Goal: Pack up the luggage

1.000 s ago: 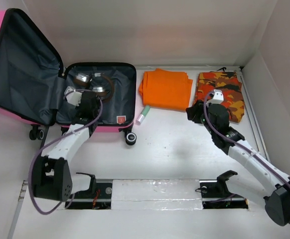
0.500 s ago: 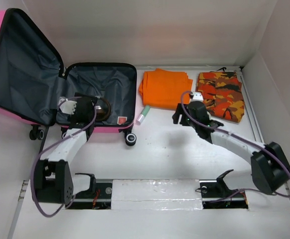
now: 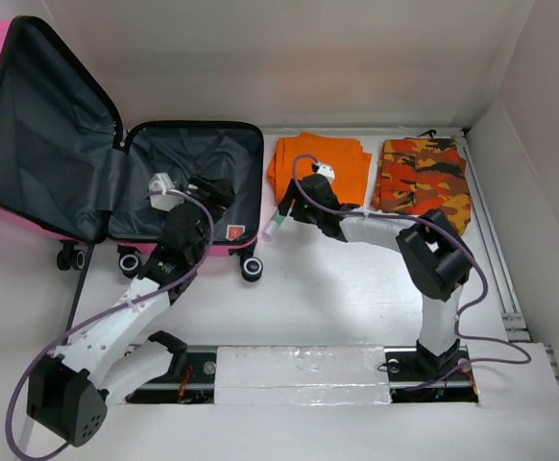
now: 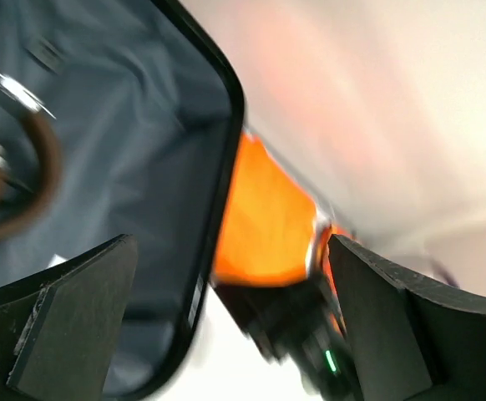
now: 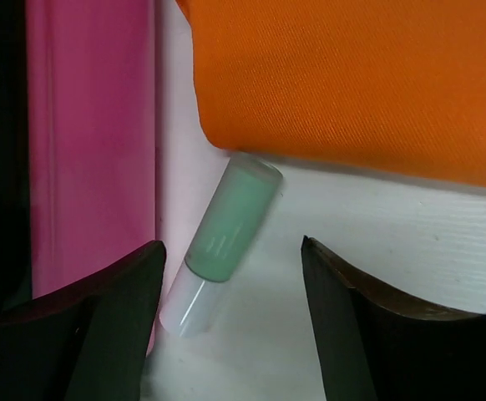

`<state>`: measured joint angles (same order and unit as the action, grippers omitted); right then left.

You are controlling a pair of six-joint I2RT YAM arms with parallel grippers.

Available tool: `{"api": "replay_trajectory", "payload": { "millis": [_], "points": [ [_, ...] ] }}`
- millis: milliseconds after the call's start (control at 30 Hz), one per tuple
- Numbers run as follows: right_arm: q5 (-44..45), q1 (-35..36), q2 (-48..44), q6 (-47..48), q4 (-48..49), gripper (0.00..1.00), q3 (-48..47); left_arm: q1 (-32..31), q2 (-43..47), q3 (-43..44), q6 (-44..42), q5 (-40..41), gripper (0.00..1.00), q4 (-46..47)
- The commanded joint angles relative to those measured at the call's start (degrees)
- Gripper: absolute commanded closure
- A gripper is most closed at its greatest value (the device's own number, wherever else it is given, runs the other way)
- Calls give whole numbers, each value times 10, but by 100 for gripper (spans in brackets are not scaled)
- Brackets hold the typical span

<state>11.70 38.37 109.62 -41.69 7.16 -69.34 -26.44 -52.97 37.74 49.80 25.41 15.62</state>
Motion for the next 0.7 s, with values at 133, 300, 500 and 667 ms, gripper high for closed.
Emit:
{"api": "replay_trajectory", "payload": {
  "millis": [133,300,500,667],
  "points": [
    [26,20,75,-80,-13,32,-94,-103,61,-48,-54,11,8,15],
    [31,31,114,-99,-51,39,-134,-154,86,-63,-73,22,9,15],
    [62,36,122,-110,-129,48,-142,-154,121,-89,-88,27,9,9],
    [106,48,107,-89,-202,59,-135,-154,148,-104,-104,33,9,14]
  ]
}}
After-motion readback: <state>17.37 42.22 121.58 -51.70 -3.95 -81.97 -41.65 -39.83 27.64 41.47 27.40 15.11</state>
